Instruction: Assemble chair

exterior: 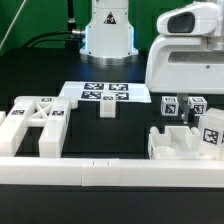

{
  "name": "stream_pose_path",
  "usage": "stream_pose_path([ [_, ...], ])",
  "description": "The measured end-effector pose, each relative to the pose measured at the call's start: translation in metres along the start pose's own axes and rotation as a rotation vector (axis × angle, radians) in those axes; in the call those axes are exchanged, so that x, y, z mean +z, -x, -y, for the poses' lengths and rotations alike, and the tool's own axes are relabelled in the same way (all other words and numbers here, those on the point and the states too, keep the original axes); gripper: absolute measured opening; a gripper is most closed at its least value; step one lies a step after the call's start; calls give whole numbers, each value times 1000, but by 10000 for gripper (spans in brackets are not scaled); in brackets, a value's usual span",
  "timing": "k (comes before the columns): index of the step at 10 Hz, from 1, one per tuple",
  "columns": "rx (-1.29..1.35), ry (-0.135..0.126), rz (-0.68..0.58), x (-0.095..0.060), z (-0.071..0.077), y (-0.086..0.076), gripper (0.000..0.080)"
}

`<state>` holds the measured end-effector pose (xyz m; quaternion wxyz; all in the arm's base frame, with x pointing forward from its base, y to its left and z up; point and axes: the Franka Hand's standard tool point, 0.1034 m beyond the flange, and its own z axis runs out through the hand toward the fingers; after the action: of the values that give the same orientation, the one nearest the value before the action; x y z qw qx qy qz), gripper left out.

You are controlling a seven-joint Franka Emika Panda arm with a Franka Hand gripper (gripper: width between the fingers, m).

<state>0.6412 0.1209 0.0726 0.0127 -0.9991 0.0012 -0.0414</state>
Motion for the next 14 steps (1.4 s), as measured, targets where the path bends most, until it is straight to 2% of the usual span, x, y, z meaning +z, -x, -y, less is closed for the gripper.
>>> stream_pose_path([
  [3,-376,26,10,-3,-3,-3,649],
  [5,-578,33,26,-4,-4,-3,649],
  [8,-636,34,27,-4,-4,-4,649],
  [10,-634,33,27,-4,-4,-4,386],
  [11,-603,33,26,-4,-4,-4,287],
  [12,-601,33,26,-4,-4,-4,287],
  [14,-387,22,20,-4,-4,-4,288],
])
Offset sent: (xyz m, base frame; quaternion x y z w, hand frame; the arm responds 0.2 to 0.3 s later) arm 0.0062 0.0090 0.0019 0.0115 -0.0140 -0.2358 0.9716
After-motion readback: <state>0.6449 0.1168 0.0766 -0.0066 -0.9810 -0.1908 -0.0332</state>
